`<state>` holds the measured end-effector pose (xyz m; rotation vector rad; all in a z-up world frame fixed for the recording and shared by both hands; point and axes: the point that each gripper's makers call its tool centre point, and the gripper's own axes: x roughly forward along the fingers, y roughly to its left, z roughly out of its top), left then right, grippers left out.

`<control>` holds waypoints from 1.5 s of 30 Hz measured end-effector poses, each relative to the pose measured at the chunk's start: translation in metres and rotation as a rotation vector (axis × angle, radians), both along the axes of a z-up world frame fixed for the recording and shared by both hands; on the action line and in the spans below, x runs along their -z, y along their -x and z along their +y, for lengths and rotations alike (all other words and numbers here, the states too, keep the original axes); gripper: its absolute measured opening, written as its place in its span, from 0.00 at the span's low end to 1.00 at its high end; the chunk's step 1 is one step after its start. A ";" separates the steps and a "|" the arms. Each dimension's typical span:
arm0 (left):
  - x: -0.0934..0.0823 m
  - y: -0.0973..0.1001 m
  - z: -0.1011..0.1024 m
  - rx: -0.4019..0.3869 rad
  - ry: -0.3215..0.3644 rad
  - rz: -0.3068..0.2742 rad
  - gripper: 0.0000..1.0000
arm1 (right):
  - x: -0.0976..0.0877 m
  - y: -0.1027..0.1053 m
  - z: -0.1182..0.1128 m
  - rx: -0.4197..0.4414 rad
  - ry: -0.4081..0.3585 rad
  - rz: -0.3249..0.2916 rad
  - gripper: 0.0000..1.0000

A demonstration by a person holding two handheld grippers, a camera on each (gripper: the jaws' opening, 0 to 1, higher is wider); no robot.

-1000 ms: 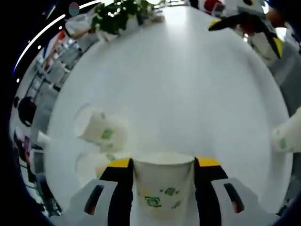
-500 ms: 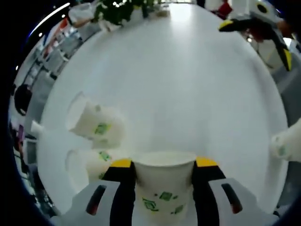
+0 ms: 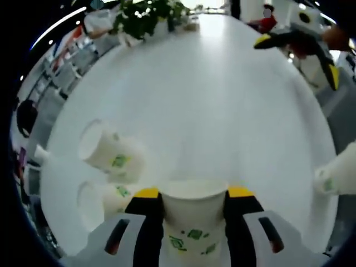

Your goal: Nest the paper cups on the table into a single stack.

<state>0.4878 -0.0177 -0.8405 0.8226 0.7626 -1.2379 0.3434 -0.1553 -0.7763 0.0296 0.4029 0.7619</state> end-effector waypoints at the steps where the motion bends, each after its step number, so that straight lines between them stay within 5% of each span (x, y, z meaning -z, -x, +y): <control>1: -0.002 0.000 -0.002 -0.005 0.019 0.003 0.40 | 0.000 0.000 0.000 0.000 0.002 0.000 0.98; 6: -0.016 -0.011 -0.009 -0.046 0.089 -0.032 0.40 | -0.002 0.000 -0.002 0.003 0.009 -0.003 0.98; 13: -0.065 -0.030 -0.029 -0.167 0.350 -0.074 0.40 | -0.004 -0.002 -0.005 0.013 0.013 -0.005 0.98; 24: -0.128 -0.051 -0.033 -0.267 0.628 -0.133 0.40 | -0.008 -0.003 -0.007 0.011 0.025 -0.009 0.98; 36: -0.192 -0.060 -0.029 -0.387 0.958 -0.112 0.40 | -0.012 -0.005 -0.005 0.004 0.035 -0.014 0.98; 45: -0.228 -0.065 -0.017 -0.430 1.083 -0.146 0.39 | -0.014 -0.009 -0.004 0.001 0.038 -0.021 0.99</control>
